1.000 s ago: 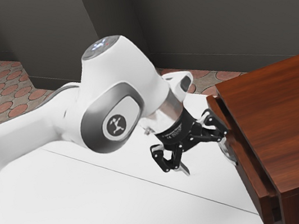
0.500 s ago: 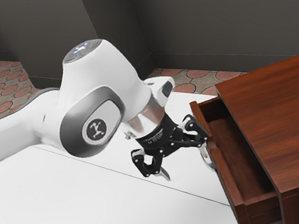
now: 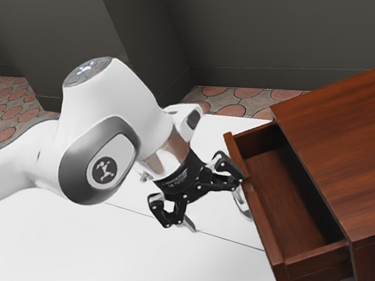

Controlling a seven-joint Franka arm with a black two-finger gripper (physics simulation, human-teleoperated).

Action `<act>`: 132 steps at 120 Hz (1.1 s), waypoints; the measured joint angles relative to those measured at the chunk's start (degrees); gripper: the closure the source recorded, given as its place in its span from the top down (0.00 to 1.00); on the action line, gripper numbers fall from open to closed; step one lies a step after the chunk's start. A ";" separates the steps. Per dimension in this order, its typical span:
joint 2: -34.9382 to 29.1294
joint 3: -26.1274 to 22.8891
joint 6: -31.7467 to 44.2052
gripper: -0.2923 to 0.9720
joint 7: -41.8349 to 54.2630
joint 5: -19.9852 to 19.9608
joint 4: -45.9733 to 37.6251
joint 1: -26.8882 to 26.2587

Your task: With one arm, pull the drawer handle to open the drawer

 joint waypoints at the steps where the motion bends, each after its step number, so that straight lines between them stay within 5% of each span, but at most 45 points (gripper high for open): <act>1: -0.06 0.06 0.00 0.77 0.04 0.01 -0.08 0.00; 132: -14.48 1.82 -3.80 0.77 9.58 -0.09 -9.69 4.28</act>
